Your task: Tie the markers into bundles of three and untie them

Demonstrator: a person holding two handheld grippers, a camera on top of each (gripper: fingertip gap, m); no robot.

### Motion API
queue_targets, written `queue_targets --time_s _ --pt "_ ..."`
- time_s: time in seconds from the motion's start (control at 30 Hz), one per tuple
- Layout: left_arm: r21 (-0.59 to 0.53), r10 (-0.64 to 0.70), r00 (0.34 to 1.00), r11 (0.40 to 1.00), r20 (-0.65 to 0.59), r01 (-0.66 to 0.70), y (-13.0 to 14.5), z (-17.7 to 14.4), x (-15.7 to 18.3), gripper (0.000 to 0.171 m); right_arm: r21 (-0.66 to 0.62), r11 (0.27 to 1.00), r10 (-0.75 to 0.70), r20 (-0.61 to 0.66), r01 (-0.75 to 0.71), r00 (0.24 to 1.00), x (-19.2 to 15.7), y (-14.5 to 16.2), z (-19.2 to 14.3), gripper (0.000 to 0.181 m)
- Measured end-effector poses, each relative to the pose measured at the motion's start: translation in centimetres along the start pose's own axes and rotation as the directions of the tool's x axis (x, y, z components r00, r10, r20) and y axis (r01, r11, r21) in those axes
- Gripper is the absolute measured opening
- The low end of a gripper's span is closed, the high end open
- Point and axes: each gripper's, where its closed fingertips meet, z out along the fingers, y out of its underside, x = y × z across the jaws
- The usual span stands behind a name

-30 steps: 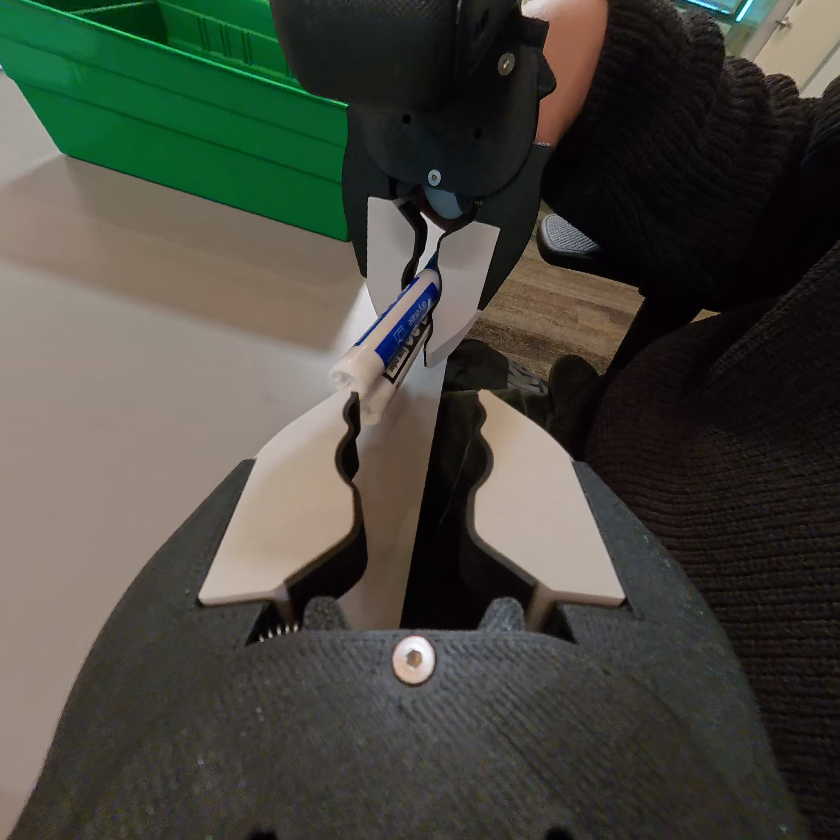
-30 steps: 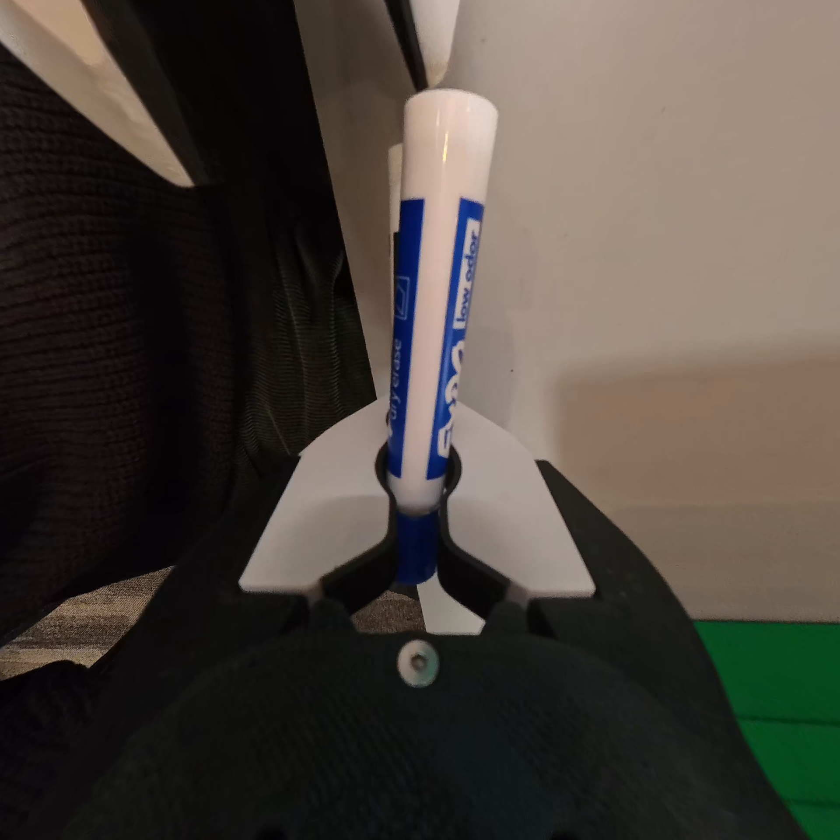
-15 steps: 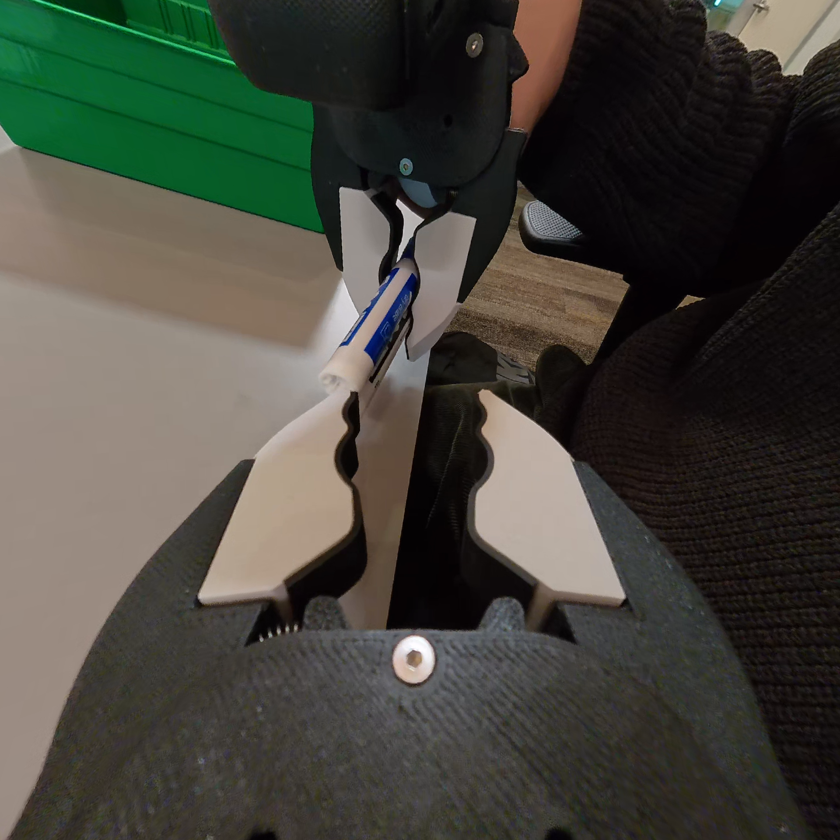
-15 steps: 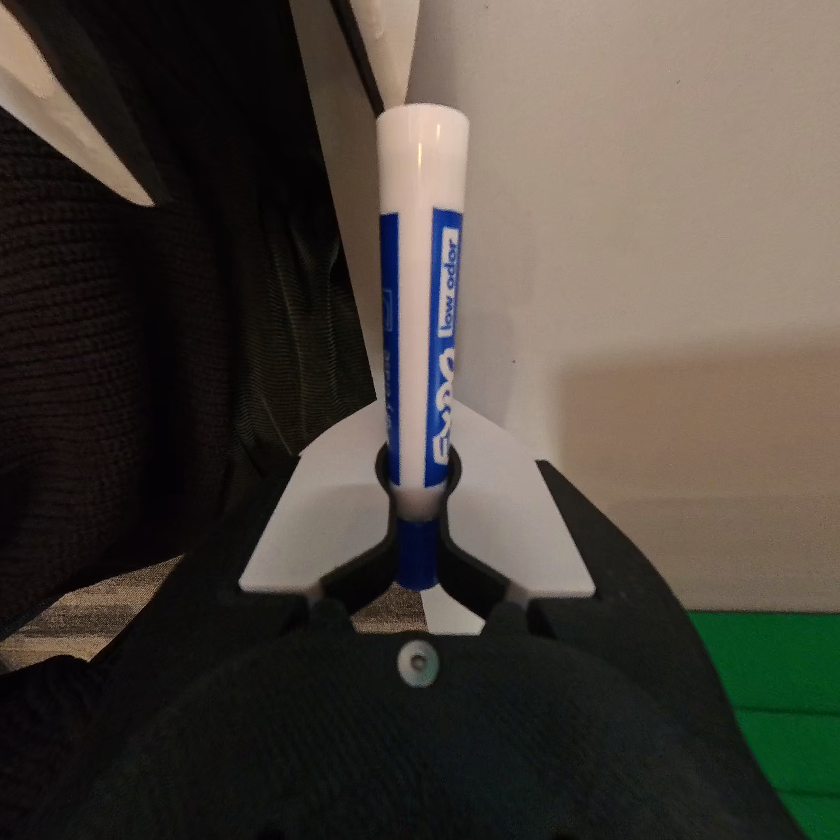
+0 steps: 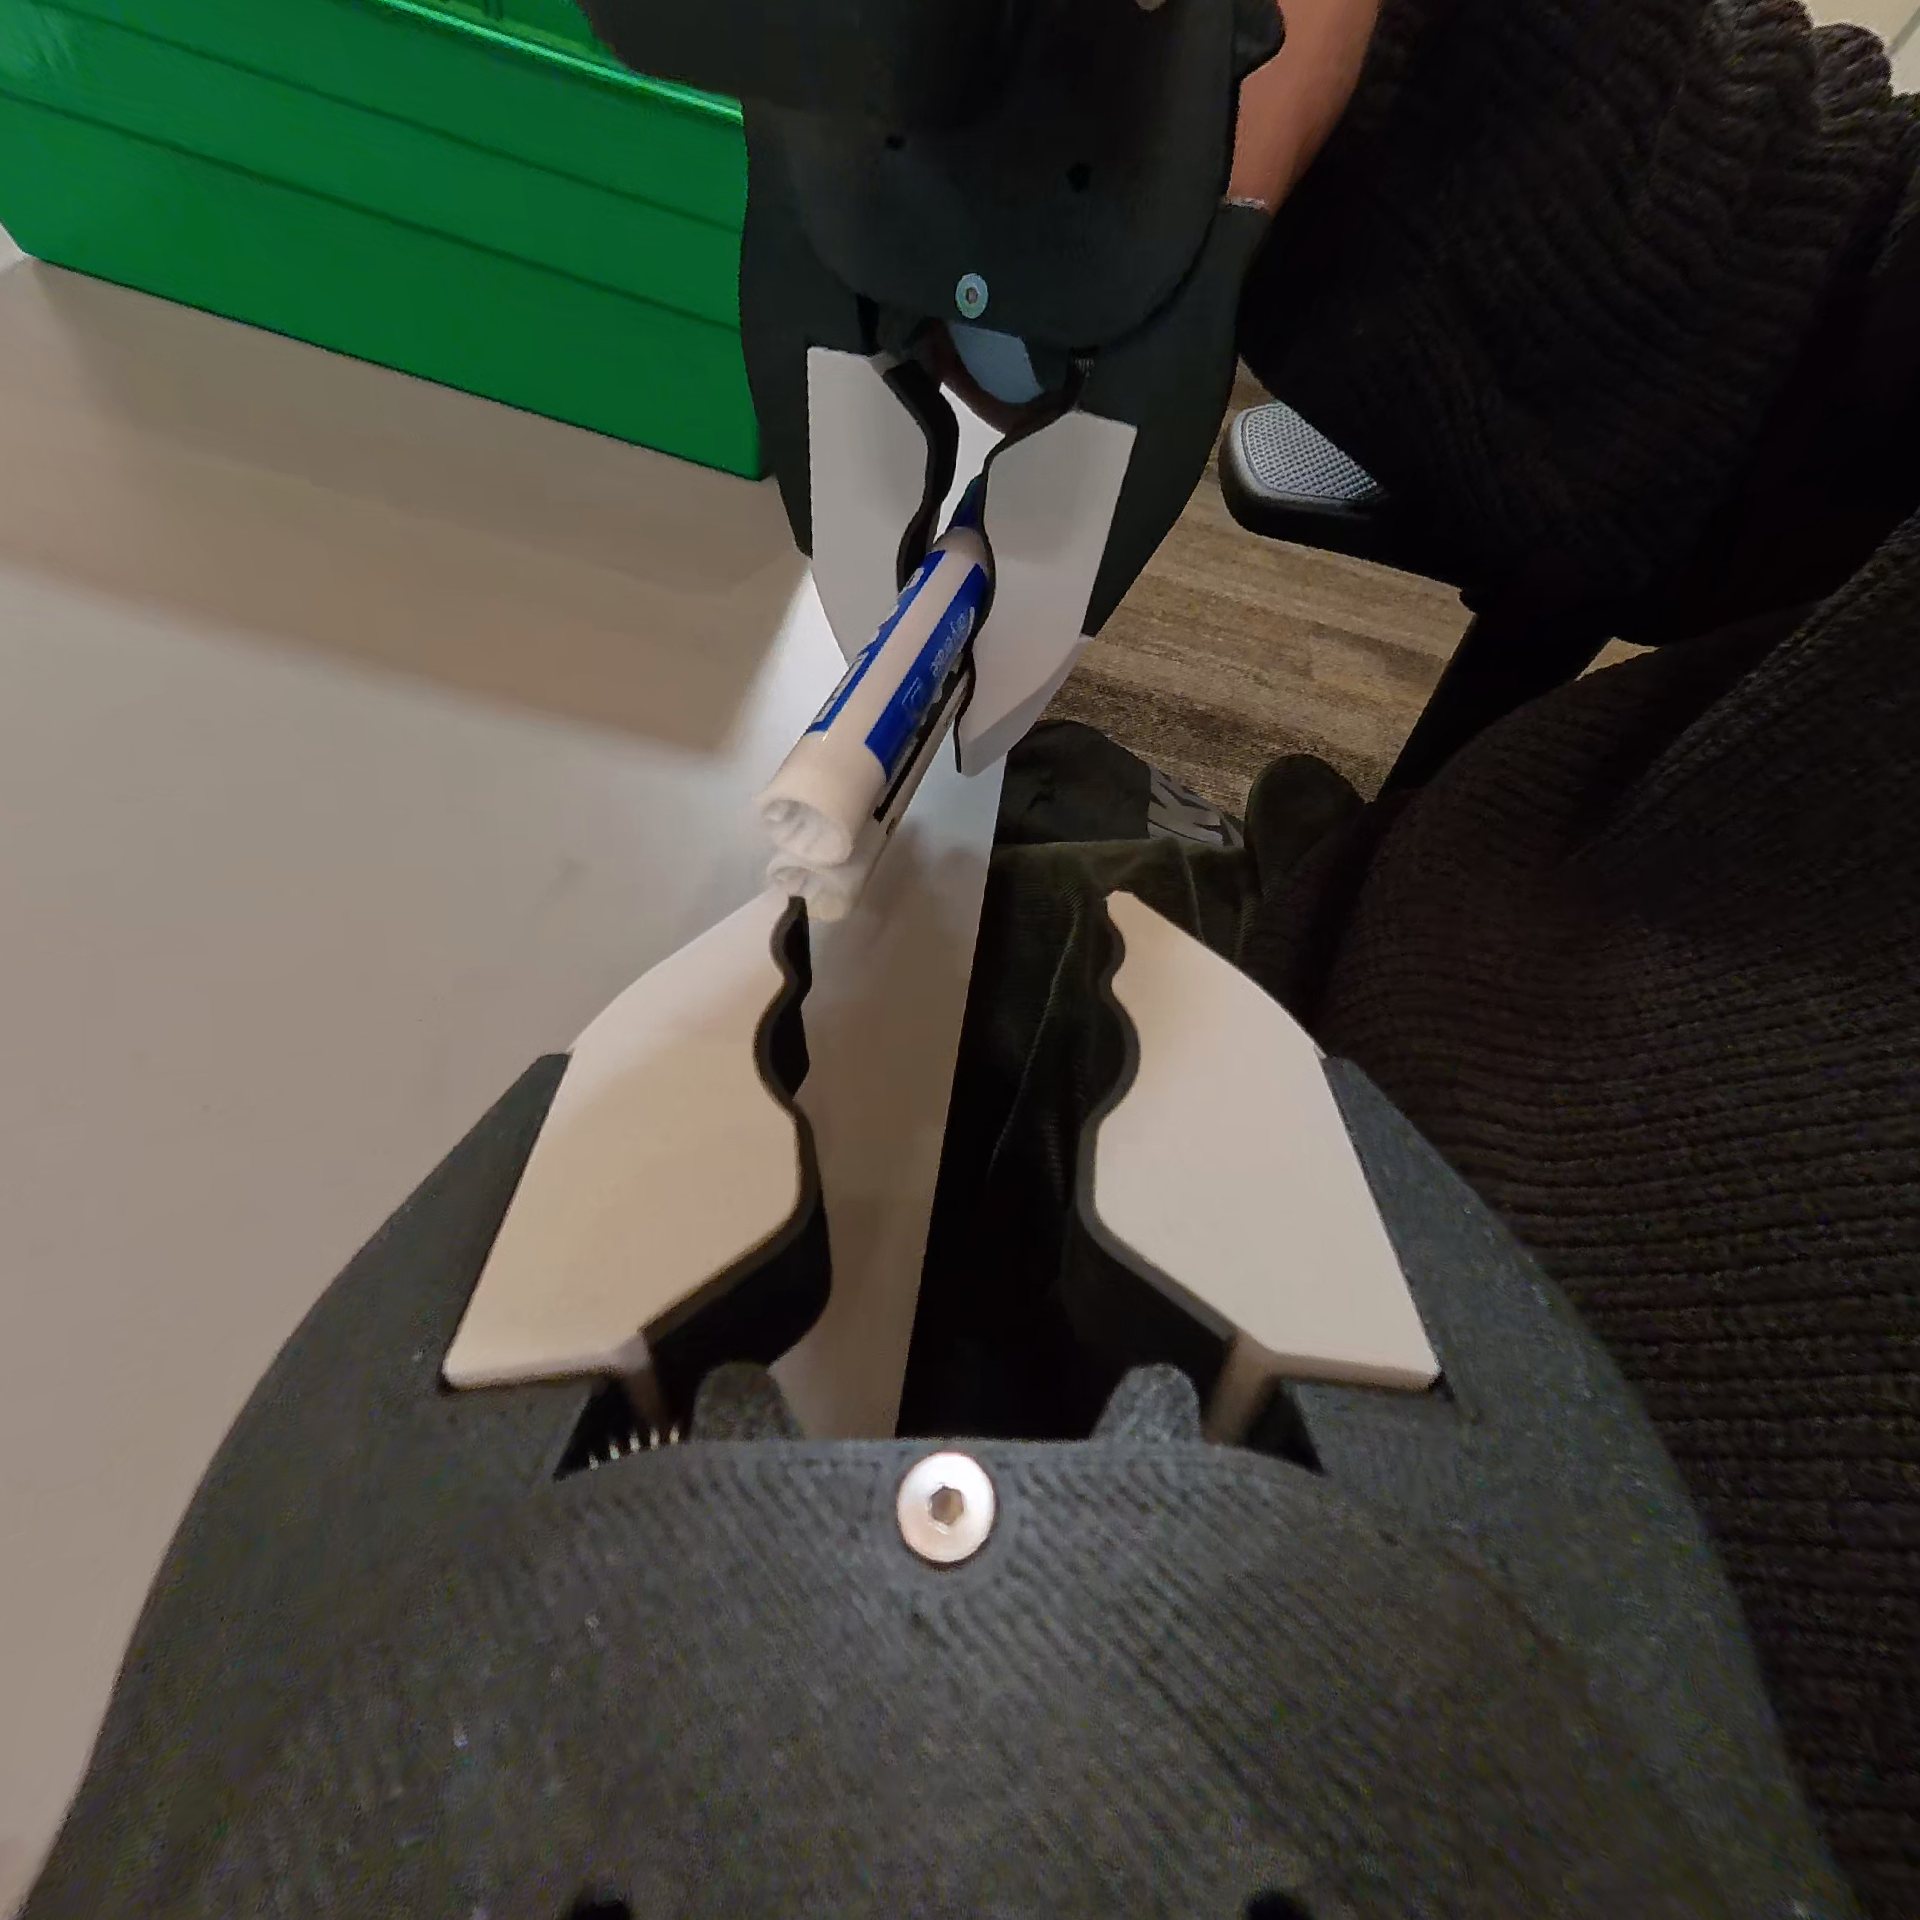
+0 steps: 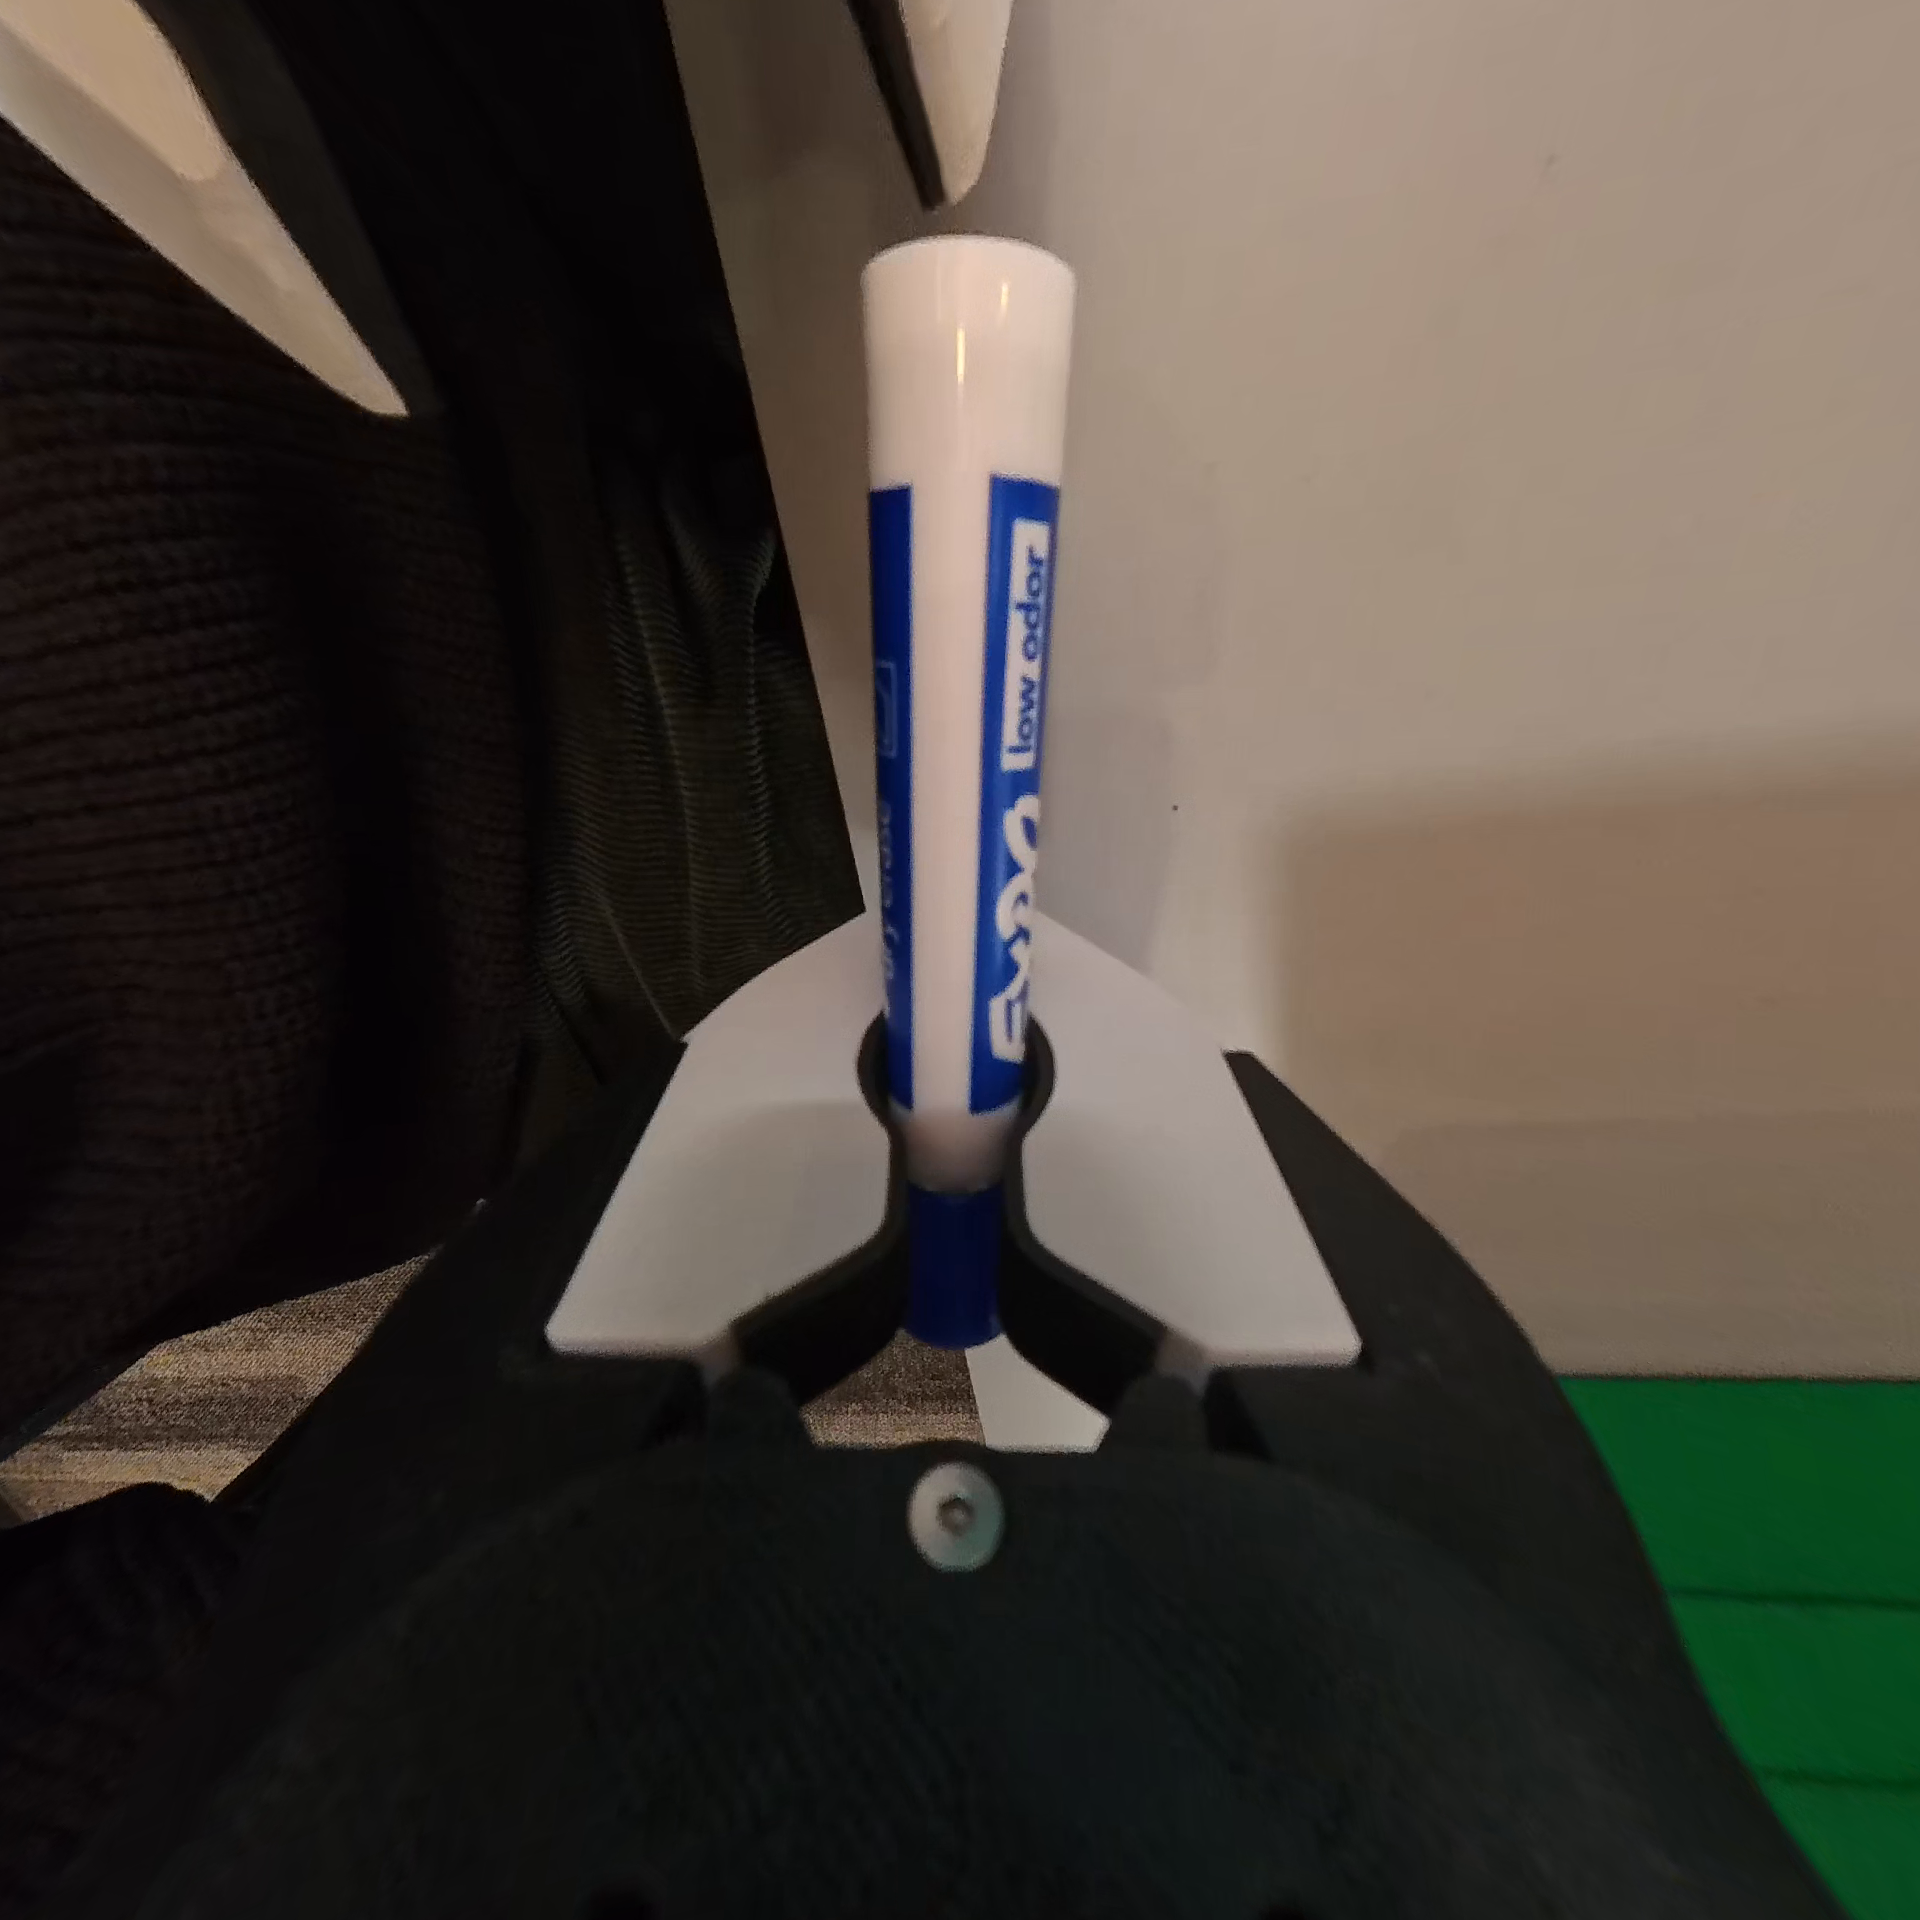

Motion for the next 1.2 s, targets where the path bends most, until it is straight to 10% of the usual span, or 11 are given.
queue_targets --time_s 1.2 --pt "-0.112 -0.209 0.977 0.973 -0.034 0.204 2.3 0.5 -0.9 0.083 0.084 0.992 -0.086 -0.039 0.089 0.996 -0.1 -1.6 -0.2 0.014"
